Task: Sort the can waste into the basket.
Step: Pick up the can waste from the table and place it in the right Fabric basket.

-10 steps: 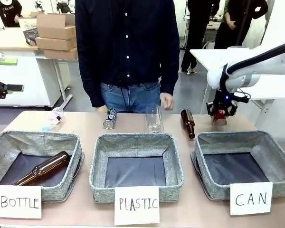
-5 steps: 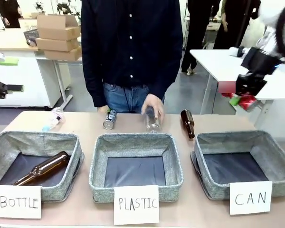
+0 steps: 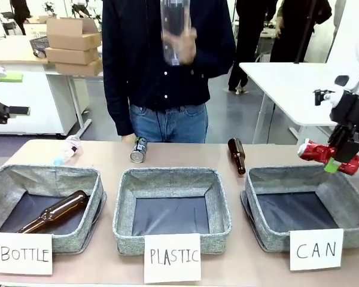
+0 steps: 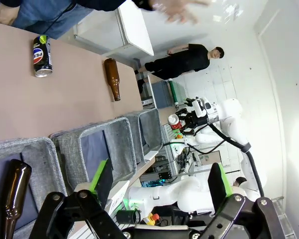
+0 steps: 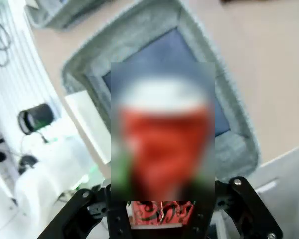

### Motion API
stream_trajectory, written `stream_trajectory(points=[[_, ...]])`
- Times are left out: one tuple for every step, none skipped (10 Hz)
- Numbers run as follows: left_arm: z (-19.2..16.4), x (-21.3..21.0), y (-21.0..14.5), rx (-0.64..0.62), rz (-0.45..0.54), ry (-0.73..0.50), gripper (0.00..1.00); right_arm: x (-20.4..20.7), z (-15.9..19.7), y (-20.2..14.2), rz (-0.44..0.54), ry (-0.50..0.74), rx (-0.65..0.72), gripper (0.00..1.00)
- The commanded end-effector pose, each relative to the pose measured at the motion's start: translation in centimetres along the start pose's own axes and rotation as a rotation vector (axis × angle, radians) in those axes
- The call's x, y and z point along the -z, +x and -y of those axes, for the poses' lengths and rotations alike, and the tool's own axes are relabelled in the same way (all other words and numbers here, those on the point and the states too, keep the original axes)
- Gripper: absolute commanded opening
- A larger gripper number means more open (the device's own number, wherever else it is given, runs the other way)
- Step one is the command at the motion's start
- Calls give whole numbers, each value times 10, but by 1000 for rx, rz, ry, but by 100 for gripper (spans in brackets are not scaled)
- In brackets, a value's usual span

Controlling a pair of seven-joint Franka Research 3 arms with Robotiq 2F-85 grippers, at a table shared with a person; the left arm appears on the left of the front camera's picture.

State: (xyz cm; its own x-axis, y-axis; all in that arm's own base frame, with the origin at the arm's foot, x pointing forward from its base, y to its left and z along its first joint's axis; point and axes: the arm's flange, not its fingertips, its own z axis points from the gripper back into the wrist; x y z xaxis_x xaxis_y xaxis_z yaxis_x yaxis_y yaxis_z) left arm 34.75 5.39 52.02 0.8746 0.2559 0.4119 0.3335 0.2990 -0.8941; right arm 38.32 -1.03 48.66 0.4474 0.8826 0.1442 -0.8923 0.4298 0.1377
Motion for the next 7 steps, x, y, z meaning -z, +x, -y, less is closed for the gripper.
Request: stream_trajectory(points=[[1,2,1,20,13,-27,100,-1,12,1,82,-5,-45,0],[1,2,1,20,13,-27,100,-3,15,3,97,9,-64,0],[1,2,1,20,13,-27,100,-5,16,4,90,7,-63,0],[1,2,1,20,13,-27,100,-5,20,4,95,-16,-72,63],[1,2,1,20,13,-27,100,-5,24,1,150,8,-118,100],[1,2,1,20,13,-27,100,-5,27,0,168,24,-114,100],[1,2,1,20,13,-27,100,-5,28,1,157,22,-112,100]])
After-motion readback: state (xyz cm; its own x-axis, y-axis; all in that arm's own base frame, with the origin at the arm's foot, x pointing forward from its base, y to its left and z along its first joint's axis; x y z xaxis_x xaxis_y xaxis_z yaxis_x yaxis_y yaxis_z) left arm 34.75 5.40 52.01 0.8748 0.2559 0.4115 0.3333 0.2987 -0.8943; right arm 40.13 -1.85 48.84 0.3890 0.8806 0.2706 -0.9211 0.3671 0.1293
